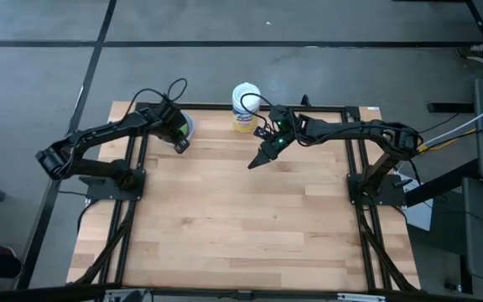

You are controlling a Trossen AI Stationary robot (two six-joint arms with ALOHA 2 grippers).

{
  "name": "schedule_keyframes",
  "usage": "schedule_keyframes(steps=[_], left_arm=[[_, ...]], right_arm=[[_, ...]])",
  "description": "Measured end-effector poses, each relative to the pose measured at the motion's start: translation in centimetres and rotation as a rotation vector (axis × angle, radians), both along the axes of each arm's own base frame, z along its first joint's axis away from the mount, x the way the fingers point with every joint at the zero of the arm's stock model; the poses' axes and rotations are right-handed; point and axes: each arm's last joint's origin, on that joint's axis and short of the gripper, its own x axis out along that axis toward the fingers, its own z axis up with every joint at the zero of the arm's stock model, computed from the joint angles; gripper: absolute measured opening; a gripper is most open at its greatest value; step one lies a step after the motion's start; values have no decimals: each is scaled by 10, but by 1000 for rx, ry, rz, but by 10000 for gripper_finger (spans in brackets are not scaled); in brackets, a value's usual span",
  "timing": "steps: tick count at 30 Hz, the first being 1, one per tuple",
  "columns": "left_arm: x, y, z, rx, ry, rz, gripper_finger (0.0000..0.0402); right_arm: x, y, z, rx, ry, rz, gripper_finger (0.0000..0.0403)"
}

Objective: Nest bowls inside each other
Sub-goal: Stack the green bowl on top of the red bowl

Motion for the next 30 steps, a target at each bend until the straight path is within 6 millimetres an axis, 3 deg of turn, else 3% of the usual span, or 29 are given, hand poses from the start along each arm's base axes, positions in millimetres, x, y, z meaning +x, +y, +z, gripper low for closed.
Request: schedule_keyframes(steps=[5, 10, 17, 21, 26, 30], left_arm=[[5, 4, 16, 19, -73, -27, 88], [4, 4, 16, 24, -52, -28, 141], [3, 4, 16, 26, -36, -16, 174], [1, 4, 7, 0, 18, -5, 149], [-3, 1, -12, -62, 129, -4, 66], [2, 4, -3, -24, 44, -28, 29]], right_arm=[[0, 0, 0, 0, 0, 1, 190], [0, 0, 0, 3, -2, 7, 194], [0, 0, 1, 6, -16, 18, 185], [0, 0, 1, 10, -19, 26, 179], [0, 0, 2, 15, -16, 24, 179], [1, 0, 2, 27, -15, 23, 184]])
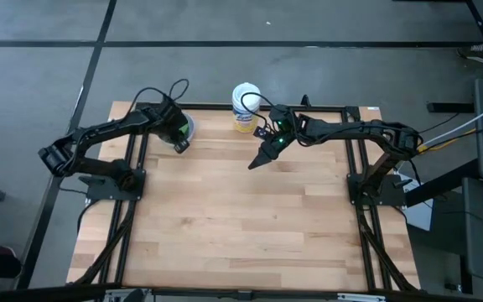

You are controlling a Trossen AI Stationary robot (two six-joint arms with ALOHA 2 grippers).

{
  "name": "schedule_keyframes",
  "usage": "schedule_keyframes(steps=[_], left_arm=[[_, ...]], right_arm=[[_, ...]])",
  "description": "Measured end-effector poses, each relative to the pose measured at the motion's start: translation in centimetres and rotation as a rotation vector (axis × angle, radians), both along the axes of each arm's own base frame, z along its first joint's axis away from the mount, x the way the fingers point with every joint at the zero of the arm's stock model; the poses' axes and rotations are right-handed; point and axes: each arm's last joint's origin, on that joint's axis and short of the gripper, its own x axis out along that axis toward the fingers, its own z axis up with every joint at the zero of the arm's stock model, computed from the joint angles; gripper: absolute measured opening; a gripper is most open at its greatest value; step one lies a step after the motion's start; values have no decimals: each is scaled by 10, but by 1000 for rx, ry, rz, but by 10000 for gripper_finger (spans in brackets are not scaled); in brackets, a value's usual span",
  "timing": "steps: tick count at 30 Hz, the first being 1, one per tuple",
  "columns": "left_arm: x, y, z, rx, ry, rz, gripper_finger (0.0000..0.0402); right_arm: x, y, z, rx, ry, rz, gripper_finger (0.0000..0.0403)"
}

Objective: Nest bowls inside each other
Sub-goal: Stack the green bowl on top of the red bowl, then return to Home Position

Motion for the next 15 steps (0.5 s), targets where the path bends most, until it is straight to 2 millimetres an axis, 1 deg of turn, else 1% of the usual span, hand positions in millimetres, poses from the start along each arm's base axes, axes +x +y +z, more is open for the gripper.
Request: schedule_keyframes(steps=[3, 7, 9, 12, 15], left_arm=[[4, 4, 17, 72, -67, -22, 35], [5, 8, 29, 115, -69, -37, 69], [4, 10, 31, 123, -72, -33, 90], [1, 10, 29, 112, -61, -21, 118], [-1, 11, 28, 100, -54, -13, 135]], right_arm=[[0, 0, 0, 0, -2, 0, 187], [0, 0, 0, 0, -2, 0, 185], [0, 0, 0, 0, -2, 0, 181], [0, 0, 0, -1, -2, 0, 177], [0, 0, 0, 1, -3, 3, 176]])
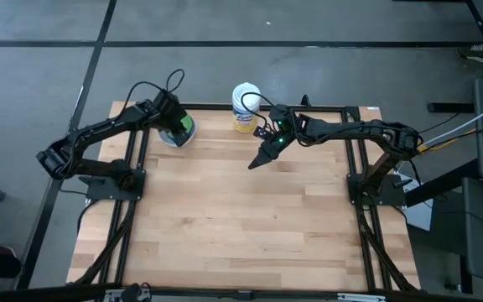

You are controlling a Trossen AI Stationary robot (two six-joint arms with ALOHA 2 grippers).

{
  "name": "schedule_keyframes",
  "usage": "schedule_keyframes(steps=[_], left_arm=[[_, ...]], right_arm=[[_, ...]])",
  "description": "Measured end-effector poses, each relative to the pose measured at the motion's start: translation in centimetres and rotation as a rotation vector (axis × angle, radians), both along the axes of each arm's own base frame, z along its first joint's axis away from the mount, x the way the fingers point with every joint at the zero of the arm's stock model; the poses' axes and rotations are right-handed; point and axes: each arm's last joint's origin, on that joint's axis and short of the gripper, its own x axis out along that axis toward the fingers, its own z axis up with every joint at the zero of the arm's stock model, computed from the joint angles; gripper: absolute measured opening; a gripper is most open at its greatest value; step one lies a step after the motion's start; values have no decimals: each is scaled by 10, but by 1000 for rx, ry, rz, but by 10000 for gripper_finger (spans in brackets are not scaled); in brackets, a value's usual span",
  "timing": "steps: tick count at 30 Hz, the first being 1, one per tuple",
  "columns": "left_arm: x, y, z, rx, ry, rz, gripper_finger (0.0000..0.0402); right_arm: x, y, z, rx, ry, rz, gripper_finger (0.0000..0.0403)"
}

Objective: Nest bowls inside each other
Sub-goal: Return to Home Position

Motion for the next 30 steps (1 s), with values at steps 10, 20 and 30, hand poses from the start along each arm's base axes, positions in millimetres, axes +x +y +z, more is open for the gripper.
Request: schedule_keyframes(steps=[10, 20, 30], left_arm=[[1, 1, 1, -27, -63, 19, 144], [46, -19, 52, -119, -727, -143, 141], [6, -84, 220, 266, -1135, -205, 141]], right_arm=[[0, 0, 0, 0, 0, 0, 187], [7, 2, 21, -72, -182, -17, 170], [-26, 5, 156, -435, -650, -182, 163]])
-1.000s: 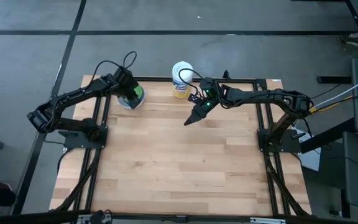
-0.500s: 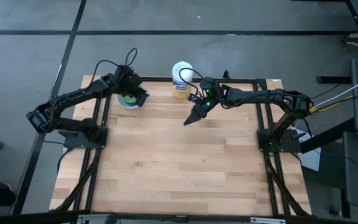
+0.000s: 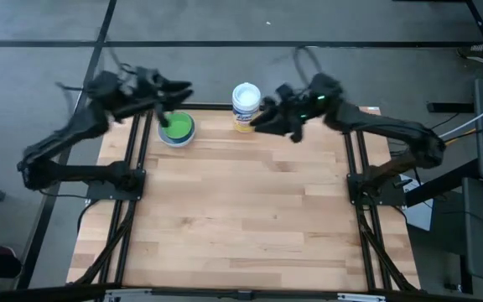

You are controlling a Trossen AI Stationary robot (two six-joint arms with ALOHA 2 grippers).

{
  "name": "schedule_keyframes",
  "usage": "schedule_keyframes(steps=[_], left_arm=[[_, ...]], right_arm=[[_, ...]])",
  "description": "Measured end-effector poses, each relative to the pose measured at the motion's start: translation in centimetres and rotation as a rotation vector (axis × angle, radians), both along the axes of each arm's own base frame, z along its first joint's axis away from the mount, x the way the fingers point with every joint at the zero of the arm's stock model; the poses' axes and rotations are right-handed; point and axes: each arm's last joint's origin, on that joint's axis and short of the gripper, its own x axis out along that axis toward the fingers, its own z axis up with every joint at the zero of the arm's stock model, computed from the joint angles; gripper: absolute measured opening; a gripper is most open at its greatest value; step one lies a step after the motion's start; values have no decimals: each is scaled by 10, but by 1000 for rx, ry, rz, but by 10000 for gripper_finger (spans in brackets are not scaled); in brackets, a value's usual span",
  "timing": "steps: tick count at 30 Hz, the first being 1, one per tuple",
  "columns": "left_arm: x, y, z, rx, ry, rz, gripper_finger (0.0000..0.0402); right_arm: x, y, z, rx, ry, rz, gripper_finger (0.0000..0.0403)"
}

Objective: Nest bowls inside each other
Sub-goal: Return to Home Position

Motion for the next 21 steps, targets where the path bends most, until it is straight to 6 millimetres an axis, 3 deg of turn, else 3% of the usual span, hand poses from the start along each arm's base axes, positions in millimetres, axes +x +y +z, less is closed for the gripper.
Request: schedule_keyframes(steps=[6, 9, 14, 17, 21], left_arm=[[-54, -39, 54, 66, 91, 28, 141], [-81, -52, 69, 85, 62, 64, 141], [-118, -68, 85, 124, -113, 53, 141], [-126, -71, 84, 20, -185, 61, 141], [-139, -74, 76, -27, -151, 97, 141]], right_arm=[[-71, 20, 52, -278, -35, -191, 164], [-118, 31, 71, -360, -52, -320, 161], [-185, 50, 94, -338, -167, -499, 147], [-208, 59, 99, -377, -235, -512, 137], [-217, 65, 97, -345, -241, -450, 126]])
